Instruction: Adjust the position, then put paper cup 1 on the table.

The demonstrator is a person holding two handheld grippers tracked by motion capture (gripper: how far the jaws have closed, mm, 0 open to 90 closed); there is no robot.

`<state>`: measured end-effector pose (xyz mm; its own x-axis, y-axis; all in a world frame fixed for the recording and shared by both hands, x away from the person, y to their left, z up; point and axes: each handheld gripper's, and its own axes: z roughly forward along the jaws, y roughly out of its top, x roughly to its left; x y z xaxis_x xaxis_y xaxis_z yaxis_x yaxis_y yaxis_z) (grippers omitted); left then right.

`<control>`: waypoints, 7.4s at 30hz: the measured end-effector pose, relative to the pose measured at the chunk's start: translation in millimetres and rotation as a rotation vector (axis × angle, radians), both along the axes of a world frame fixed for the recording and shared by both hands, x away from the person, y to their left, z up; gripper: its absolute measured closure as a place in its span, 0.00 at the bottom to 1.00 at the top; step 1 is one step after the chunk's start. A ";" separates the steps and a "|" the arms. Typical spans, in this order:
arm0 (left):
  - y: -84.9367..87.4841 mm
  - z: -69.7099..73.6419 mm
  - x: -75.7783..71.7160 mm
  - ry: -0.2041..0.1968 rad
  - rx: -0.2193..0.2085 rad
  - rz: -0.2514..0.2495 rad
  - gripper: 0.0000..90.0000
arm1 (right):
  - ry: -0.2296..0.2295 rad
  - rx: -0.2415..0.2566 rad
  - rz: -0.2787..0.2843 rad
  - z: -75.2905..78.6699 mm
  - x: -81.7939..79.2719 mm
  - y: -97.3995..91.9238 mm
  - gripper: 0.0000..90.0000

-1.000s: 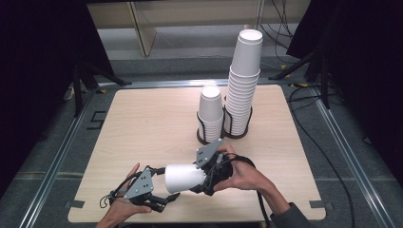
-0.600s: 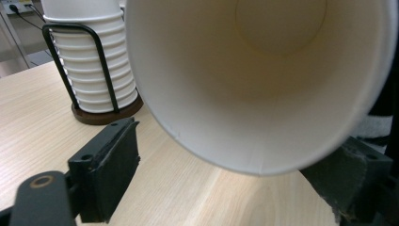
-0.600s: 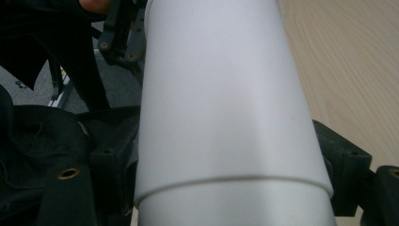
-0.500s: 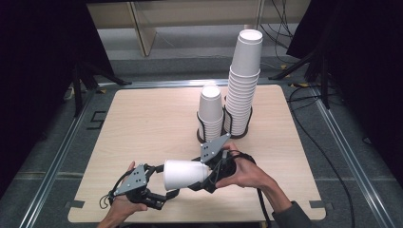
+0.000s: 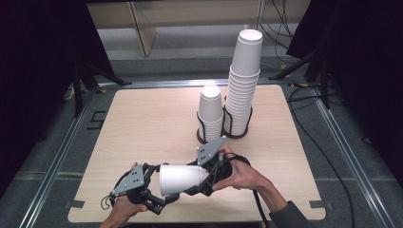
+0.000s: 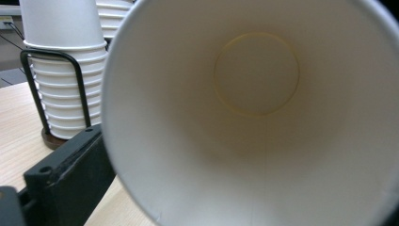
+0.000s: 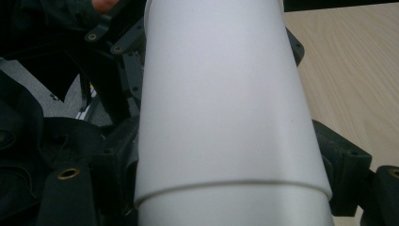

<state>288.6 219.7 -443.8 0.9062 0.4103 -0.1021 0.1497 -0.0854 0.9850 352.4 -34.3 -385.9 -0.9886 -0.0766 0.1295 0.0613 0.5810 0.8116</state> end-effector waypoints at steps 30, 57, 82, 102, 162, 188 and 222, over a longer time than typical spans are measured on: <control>3.1 6.2 -1.2 -0.011 0.032 -0.033 0.17 | 0.011 -0.077 -0.076 0.0 -1.5 -4.1 0.17; -7.8 3.7 -2.1 0.092 0.246 0.051 0.17 | -0.309 -0.356 -0.088 -22.7 -25.1 32.5 0.24; 5.3 8.2 -0.1 0.098 -0.105 0.094 0.10 | -0.094 -0.017 -0.096 -20.2 -9.2 19.9 0.27; 11.3 12.7 0.1 0.057 -0.102 0.144 0.20 | 0.007 0.059 -0.178 -31.3 -2.4 18.0 0.18; 45.5 13.9 112.0 0.126 0.223 0.579 0.19 | 0.001 -0.019 -0.488 -55.7 -11.8 -79.6 0.21; 62.2 -1.6 185.0 0.102 0.312 0.774 0.17 | 0.017 -0.029 -0.493 -59.7 -10.7 -84.7 0.21; 70.0 -28.7 208.2 0.134 0.322 0.814 0.14 | 0.004 -0.023 -0.479 -60.4 -10.3 -84.3 0.21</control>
<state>496.8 289.7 -472.4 0.3092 0.9499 0.0455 0.3973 -0.1725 0.9013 342.1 -118.6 -446.3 -0.9116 0.3901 0.1296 0.3293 0.5042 0.7983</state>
